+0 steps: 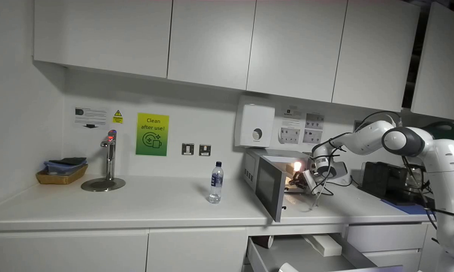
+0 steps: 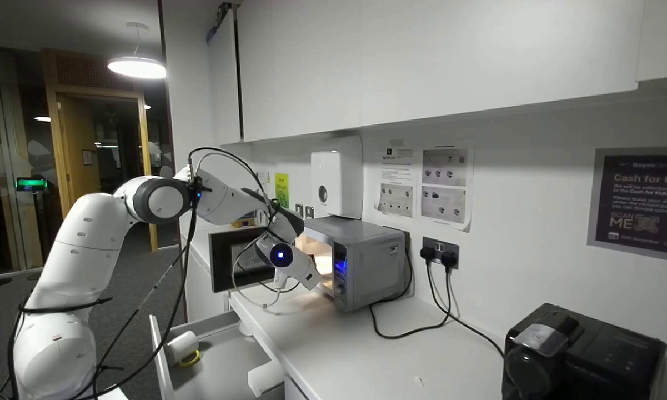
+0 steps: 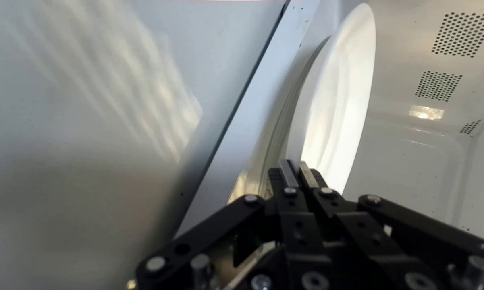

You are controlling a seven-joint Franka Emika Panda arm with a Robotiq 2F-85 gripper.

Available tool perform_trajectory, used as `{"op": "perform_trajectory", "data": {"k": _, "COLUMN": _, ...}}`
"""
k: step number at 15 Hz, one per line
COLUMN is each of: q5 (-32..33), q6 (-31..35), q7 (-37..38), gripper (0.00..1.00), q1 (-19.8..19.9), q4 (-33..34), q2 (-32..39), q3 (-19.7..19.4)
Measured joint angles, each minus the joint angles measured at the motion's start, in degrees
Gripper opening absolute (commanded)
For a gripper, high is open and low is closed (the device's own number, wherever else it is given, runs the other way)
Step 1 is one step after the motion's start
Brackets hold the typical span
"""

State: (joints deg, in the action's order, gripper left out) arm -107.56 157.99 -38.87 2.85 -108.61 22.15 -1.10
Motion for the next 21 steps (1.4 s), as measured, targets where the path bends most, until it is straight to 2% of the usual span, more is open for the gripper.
{"op": "perform_trajectory", "data": {"k": 17, "q5": 0.0, "q6": 0.0, "q7": -0.8, "gripper": 0.01, "q1": 0.0, "q4": 0.4, "q2": 1.3, "q3": 0.0}}
{"op": "perform_trajectory", "data": {"k": 18, "q5": 0.0, "q6": 0.0, "q7": -0.8, "gripper": 0.29, "q1": 0.0, "q4": 0.4, "q2": 1.3, "q3": 0.0}}
{"op": "perform_trajectory", "data": {"k": 19, "q5": 0.0, "q6": 0.0, "q7": -0.8, "gripper": 0.32, "q1": 0.0, "q4": 0.4, "q2": 1.3, "q3": 0.0}}
{"op": "perform_trajectory", "data": {"k": 21, "q5": 0.0, "q6": 0.0, "q7": -0.8, "gripper": 0.45, "q1": 0.0, "q4": 0.6, "q2": 1.3, "q3": 0.0}}
